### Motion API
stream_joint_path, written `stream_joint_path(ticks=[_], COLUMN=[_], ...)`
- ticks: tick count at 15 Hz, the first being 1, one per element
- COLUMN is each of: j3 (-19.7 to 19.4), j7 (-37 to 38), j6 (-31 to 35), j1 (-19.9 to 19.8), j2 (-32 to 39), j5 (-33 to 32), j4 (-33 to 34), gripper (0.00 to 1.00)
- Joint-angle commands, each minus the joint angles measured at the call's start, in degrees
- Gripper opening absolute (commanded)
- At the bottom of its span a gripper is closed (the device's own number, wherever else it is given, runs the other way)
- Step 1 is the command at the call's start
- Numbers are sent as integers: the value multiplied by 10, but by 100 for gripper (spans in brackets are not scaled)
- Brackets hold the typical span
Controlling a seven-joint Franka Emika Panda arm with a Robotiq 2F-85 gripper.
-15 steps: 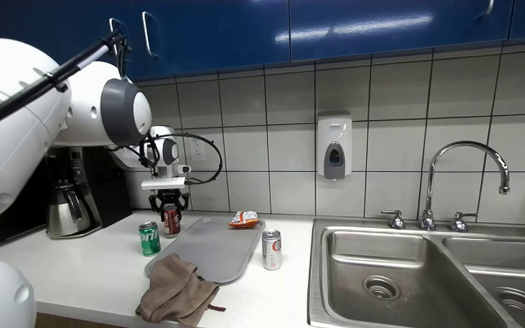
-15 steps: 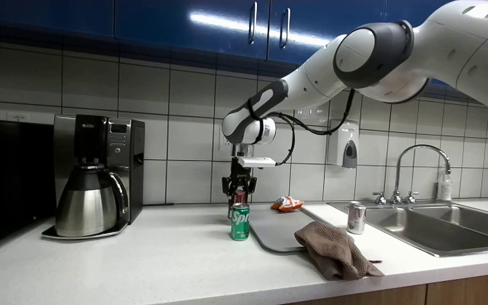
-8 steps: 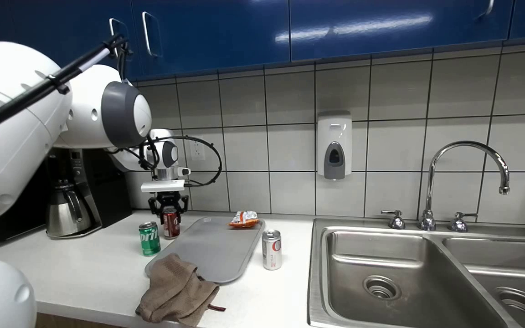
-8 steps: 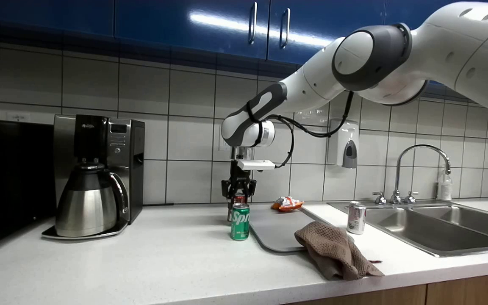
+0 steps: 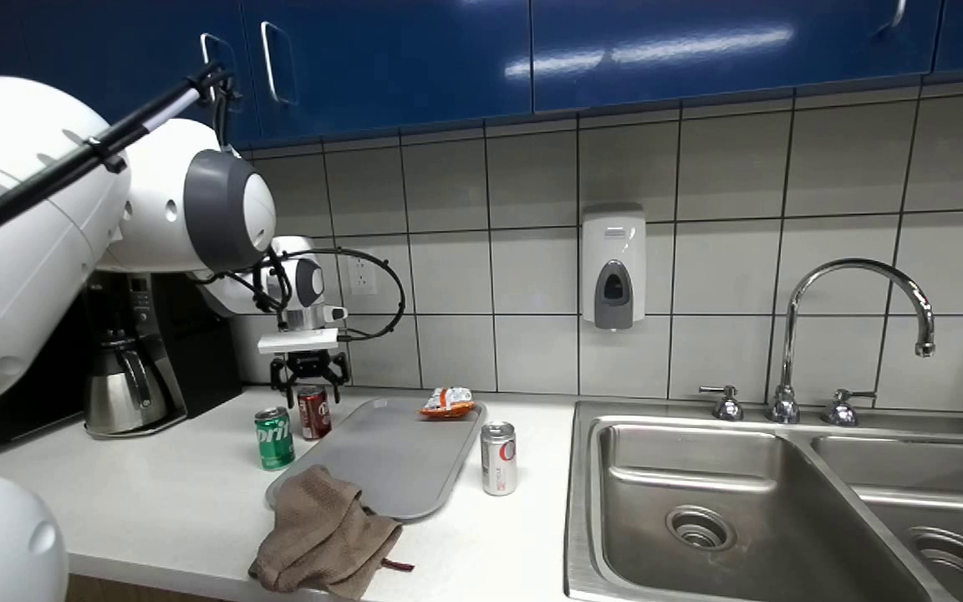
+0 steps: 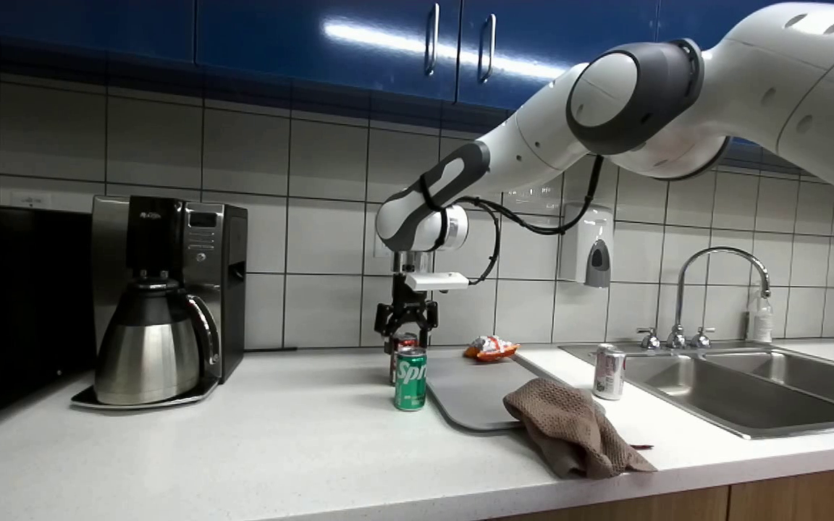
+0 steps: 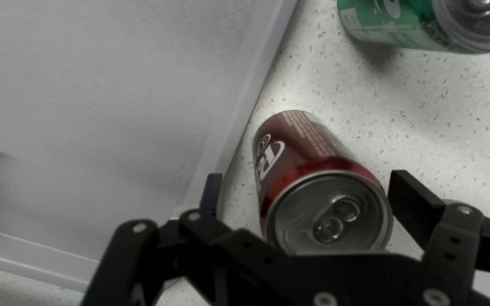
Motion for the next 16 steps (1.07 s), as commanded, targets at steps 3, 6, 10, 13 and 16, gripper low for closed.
stream_joint_path(ticks=[3,6,10,13,16], j3=[2,9,8,10,16], j7=[-15,-25,-18,-20,-32], j6=[34,62,115,165,205], j1=[-4,-14,-21,-32,-48], j2=[-38,-65,-111,-150,-188], j5=[-10,-1,2,6,14], j4=[-37,-61,-117,-176,-237], gripper=[100,100,100,100,100])
